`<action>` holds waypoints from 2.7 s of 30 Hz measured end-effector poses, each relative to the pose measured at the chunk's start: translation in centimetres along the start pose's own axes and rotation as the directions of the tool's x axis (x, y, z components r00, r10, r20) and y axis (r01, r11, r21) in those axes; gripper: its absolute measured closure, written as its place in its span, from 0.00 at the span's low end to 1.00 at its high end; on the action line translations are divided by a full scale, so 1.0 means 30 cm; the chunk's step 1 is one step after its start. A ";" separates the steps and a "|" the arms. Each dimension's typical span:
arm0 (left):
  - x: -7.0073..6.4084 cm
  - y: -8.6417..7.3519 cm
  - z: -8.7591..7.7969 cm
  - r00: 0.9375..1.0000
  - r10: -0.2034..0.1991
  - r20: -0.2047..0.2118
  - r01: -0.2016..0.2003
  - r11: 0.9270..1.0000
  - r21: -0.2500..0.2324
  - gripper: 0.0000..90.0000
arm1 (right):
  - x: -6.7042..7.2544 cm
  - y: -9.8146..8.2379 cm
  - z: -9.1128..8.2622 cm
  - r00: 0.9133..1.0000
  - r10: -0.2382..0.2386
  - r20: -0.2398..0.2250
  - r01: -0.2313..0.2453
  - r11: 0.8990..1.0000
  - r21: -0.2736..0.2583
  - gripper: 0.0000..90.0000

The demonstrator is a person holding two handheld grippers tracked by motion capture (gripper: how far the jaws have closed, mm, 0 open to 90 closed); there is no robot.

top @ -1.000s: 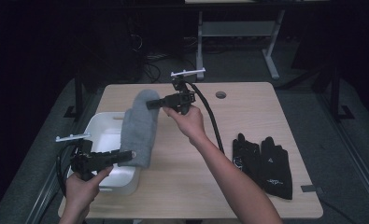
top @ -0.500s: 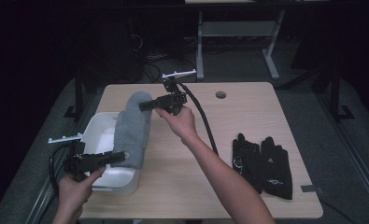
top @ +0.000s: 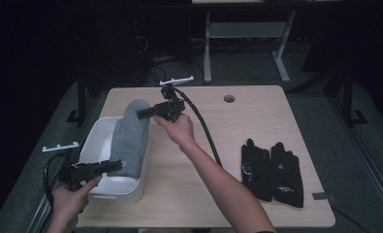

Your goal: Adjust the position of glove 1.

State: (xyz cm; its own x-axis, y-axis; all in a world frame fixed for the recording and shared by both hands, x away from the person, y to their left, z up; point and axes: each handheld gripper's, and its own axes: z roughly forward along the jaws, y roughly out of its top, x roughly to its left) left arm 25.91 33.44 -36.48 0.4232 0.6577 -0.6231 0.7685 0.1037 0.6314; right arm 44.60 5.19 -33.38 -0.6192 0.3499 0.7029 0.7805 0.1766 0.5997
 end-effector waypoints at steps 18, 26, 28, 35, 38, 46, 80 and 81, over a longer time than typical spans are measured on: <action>0.072 -0.030 -0.059 0.999 -0.039 -0.025 0.039 0.999 0.009 0.56 | -0.003 -0.013 0.120 1.000 0.012 -0.018 -0.011 0.999 0.033 0.81; 0.101 -0.040 -0.081 0.998 -0.051 -0.039 0.052 0.998 0.021 0.56 | -0.003 -0.020 0.161 1.000 0.017 -0.017 -0.016 0.999 0.049 0.81; 0.109 -0.044 -0.086 0.998 -0.051 -0.042 0.052 0.998 0.023 0.56 | -0.006 -0.024 0.174 1.000 0.018 -0.016 -0.017 0.998 0.056 0.81; 0.137 -0.065 -0.099 0.995 -0.080 -0.053 0.082 0.996 0.028 0.56 | -0.013 -0.039 0.213 1.000 0.023 -0.014 -0.022 0.997 0.075 0.81; 0.145 -0.071 -0.101 0.995 -0.084 -0.060 0.086 0.996 0.034 0.56 | -0.015 -0.046 0.228 1.000 0.026 -0.010 -0.025 0.996 0.088 0.81; 0.153 -0.077 -0.103 0.994 -0.075 -0.080 0.080 0.995 0.055 0.55 | -0.024 -0.059 0.250 1.000 0.021 0.003 -0.022 0.994 0.106 0.81; 0.078 -0.034 -0.102 0.990 0.002 -0.141 -0.003 1.000 -0.001 0.39 | -0.060 -0.045 0.191 0.994 -0.008 0.110 -0.004 0.994 0.106 0.52; 0.076 -0.032 -0.100 0.990 0.002 -0.139 -0.003 1.000 -0.005 0.39 | -0.059 -0.045 0.187 0.994 -0.009 0.106 -0.002 0.995 0.101 0.52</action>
State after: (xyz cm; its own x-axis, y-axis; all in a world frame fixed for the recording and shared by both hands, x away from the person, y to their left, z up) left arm 24.69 37.08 -37.11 0.3541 0.7550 -0.5518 0.7651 0.1053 0.6352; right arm 45.13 9.48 -37.56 -0.6139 0.4435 0.6530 0.7861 0.2685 0.5567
